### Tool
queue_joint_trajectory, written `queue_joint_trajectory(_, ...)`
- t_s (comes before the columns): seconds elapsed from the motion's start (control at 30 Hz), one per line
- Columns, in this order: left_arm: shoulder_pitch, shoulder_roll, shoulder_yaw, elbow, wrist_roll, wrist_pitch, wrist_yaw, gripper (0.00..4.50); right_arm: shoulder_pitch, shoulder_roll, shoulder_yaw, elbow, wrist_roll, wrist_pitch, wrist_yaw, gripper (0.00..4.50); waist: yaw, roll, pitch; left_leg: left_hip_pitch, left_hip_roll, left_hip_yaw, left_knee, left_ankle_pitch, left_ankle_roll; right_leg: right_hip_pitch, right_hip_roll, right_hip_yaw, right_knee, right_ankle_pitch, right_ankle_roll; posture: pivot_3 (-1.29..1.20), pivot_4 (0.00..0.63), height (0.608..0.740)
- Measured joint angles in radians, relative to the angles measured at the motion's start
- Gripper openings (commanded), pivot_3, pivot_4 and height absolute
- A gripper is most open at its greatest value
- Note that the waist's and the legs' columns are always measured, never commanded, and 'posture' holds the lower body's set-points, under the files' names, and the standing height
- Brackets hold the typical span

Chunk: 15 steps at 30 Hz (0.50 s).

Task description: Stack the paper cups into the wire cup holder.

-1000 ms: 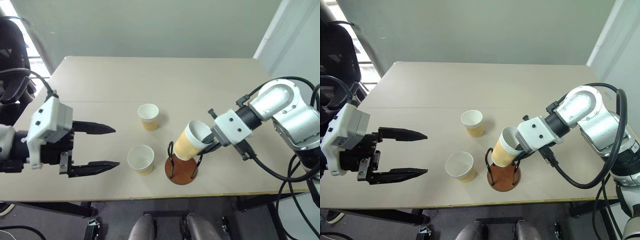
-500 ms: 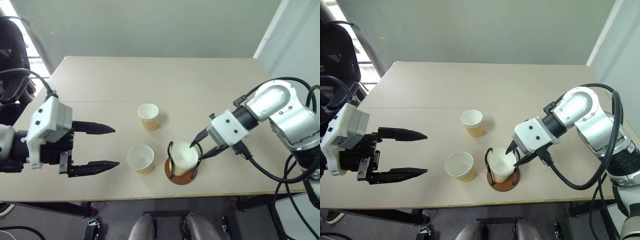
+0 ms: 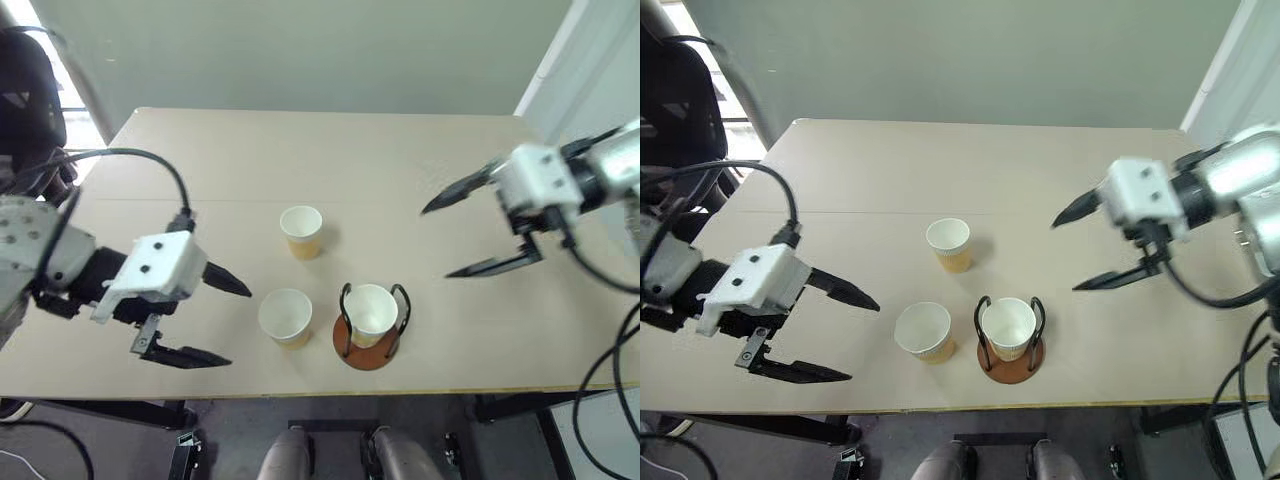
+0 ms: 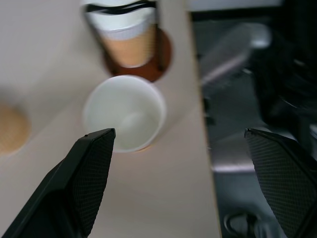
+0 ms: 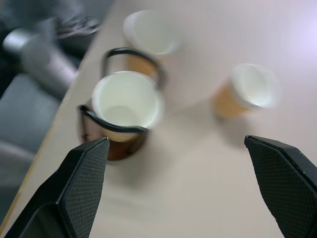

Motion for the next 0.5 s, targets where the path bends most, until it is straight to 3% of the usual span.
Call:
queue_joint_trajectory(0.27,-0.219,0.041,-0.424,0.121,0.058,-0.213,-0.01,4.5,0.146,-0.065,-0.108,-0.089,0.061,0.118,-0.07,4.49,-0.007,0.002,0.001,-0.001,0.001,0.0,-0.002,0.0,-0.001,-0.002,0.0,-0.001,0.0,0.003,0.007,0.0,0.15,0.74)
queue_joint_trajectory(0.5,-0.332,-0.011,-0.627,0.183,0.073,-0.294,-0.011,4.5,0.198,-0.115,-0.162,-0.177,0.086,0.166,-0.123,4.49,-0.007,0.002,0.001,-0.002,0.001,0.0,0.0,0.0,0.0,-0.002,0.0,-0.001,0.0,0.005,0.01,0.0,0.15,0.74)
